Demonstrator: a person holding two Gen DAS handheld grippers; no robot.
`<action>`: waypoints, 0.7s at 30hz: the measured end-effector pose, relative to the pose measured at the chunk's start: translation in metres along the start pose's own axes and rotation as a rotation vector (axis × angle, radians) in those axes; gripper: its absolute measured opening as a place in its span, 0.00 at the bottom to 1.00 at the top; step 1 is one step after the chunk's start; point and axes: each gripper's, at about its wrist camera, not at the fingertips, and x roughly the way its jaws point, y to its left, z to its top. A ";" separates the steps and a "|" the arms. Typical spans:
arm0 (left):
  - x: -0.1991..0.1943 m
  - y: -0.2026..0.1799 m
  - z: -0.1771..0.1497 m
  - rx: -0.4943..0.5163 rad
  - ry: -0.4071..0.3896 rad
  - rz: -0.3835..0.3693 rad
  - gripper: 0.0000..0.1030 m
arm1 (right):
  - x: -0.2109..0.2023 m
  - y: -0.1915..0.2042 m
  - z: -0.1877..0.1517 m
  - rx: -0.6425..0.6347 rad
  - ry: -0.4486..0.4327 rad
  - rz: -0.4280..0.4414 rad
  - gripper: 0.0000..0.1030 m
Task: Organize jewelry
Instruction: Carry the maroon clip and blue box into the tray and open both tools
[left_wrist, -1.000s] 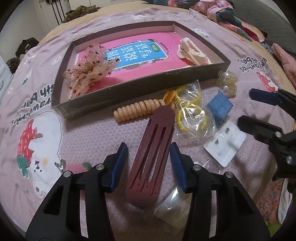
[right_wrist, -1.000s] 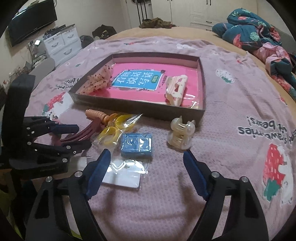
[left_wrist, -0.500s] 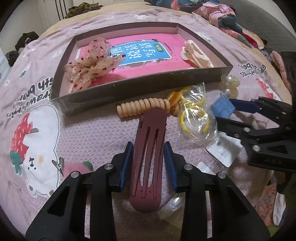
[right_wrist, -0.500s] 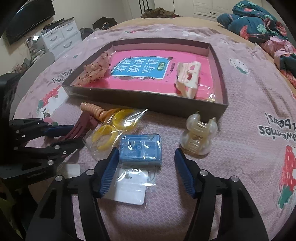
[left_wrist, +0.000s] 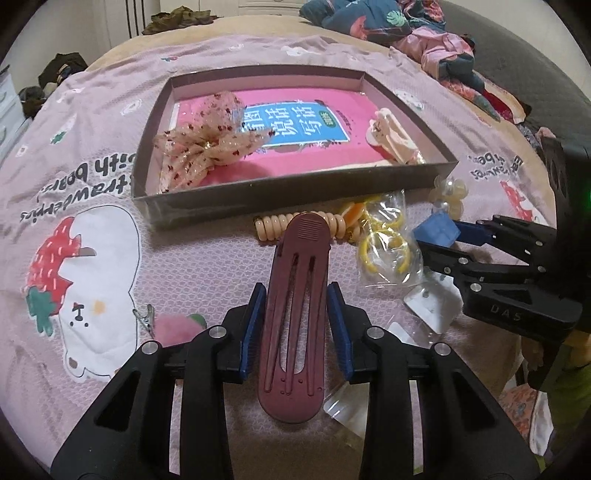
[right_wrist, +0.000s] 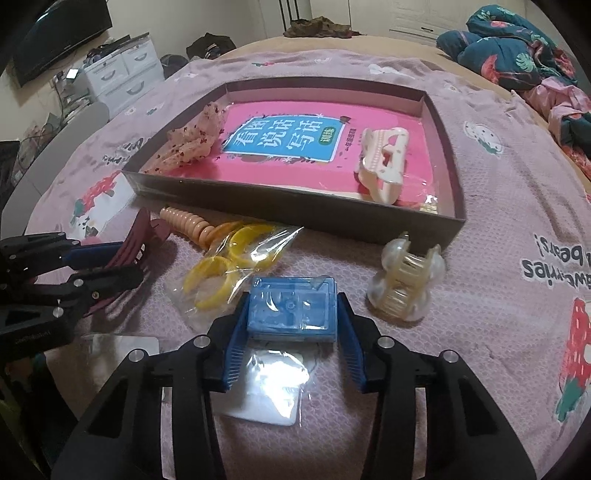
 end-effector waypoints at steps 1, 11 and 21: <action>-0.001 0.000 0.000 0.000 -0.003 -0.001 0.25 | -0.003 -0.001 -0.001 0.002 -0.005 -0.002 0.42; -0.024 -0.009 0.002 0.001 -0.043 -0.016 0.25 | -0.050 -0.016 -0.019 0.039 -0.053 -0.019 0.42; -0.051 -0.019 0.010 0.001 -0.099 -0.026 0.25 | -0.094 -0.027 -0.031 0.064 -0.108 -0.040 0.42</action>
